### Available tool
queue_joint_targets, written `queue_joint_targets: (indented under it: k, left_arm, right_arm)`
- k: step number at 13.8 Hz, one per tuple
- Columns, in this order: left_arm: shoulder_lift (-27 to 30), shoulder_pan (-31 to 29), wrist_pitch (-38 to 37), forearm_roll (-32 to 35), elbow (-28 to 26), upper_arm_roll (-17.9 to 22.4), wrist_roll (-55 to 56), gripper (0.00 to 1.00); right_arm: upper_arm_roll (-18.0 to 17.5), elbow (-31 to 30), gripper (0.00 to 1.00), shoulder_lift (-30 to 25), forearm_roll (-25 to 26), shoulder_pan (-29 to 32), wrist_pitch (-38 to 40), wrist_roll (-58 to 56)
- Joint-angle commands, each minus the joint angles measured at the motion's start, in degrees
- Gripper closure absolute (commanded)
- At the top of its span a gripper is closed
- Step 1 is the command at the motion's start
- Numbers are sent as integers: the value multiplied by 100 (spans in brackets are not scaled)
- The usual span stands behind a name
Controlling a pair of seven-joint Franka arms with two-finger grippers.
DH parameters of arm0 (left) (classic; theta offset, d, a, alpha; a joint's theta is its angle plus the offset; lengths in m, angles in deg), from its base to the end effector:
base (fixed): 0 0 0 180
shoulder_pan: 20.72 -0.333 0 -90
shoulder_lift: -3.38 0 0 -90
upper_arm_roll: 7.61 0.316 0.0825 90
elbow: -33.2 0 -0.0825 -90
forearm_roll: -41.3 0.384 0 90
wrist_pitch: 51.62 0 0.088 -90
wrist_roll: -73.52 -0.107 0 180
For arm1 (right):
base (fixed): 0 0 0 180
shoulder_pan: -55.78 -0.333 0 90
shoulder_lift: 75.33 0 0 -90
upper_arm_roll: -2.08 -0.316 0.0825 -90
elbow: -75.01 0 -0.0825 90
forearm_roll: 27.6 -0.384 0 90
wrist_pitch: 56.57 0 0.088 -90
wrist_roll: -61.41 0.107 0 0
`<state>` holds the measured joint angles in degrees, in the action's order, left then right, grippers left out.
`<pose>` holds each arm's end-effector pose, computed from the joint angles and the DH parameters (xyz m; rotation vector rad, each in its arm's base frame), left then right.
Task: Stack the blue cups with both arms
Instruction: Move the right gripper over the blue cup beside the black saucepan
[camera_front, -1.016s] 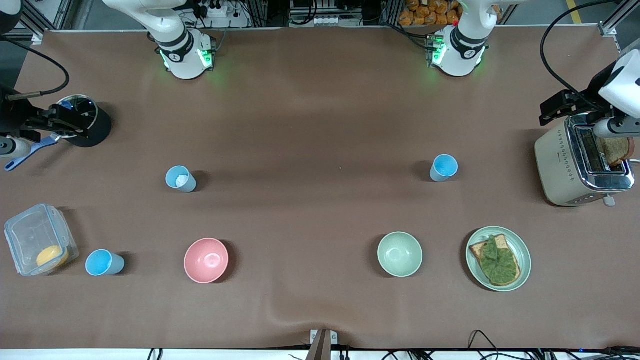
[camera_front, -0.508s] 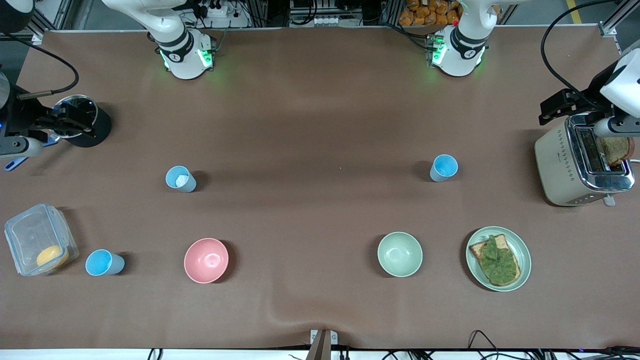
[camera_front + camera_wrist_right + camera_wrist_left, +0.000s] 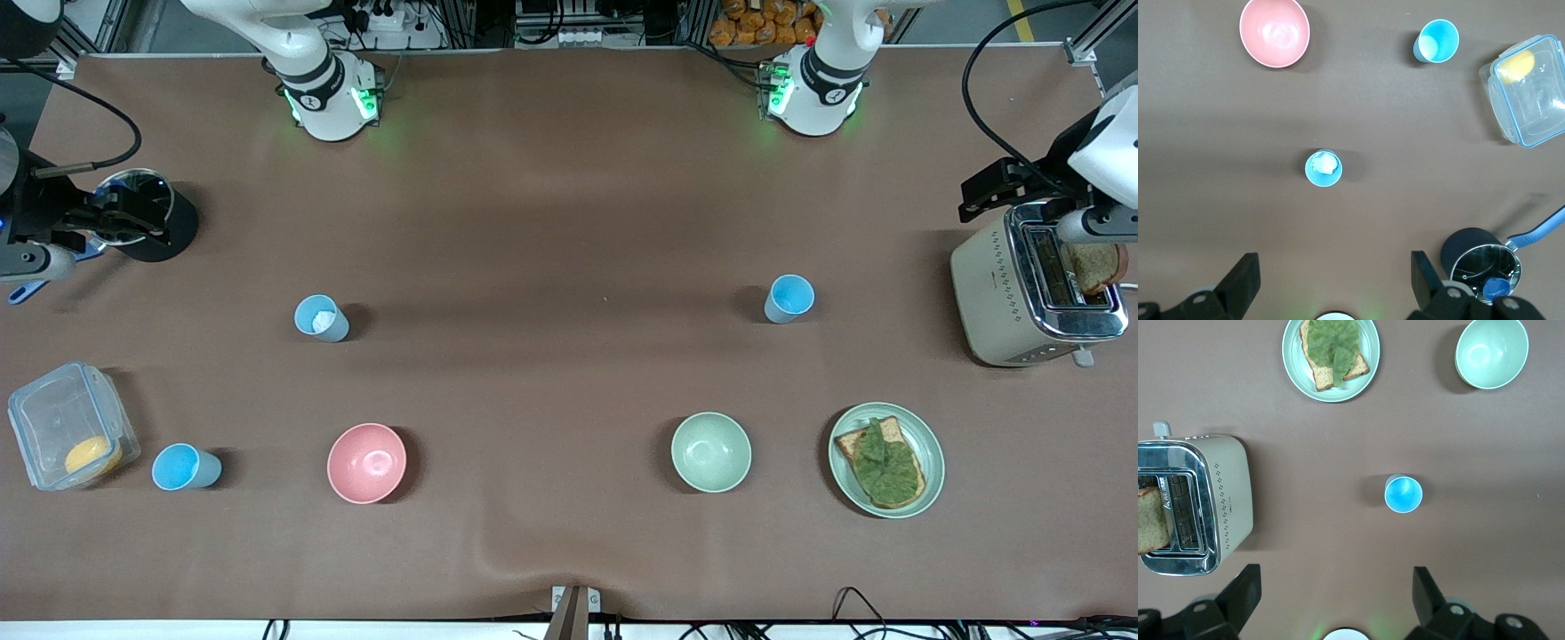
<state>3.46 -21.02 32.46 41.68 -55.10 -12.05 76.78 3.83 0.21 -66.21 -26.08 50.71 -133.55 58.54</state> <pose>0.5420 -0.0385 0.6304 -3.1281 0.0233 0.1122 0.5782 0.0319 0.6379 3.1002 0.1609 -0.1879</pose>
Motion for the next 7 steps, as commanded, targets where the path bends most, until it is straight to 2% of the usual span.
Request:
queue_joint_targets:
  k: [1, 7]
  left_arm:
    - [27, -49, -14, -82, 50, -13, -63, 0]
    - [27, -49, -15, -82, 50, 5, -54, 0]
  right_arm:
    - [9, 133, 0, 37, 42, -3, 86, 84]
    - [0, 133, 0, 19, 32, -20, 95, 93]
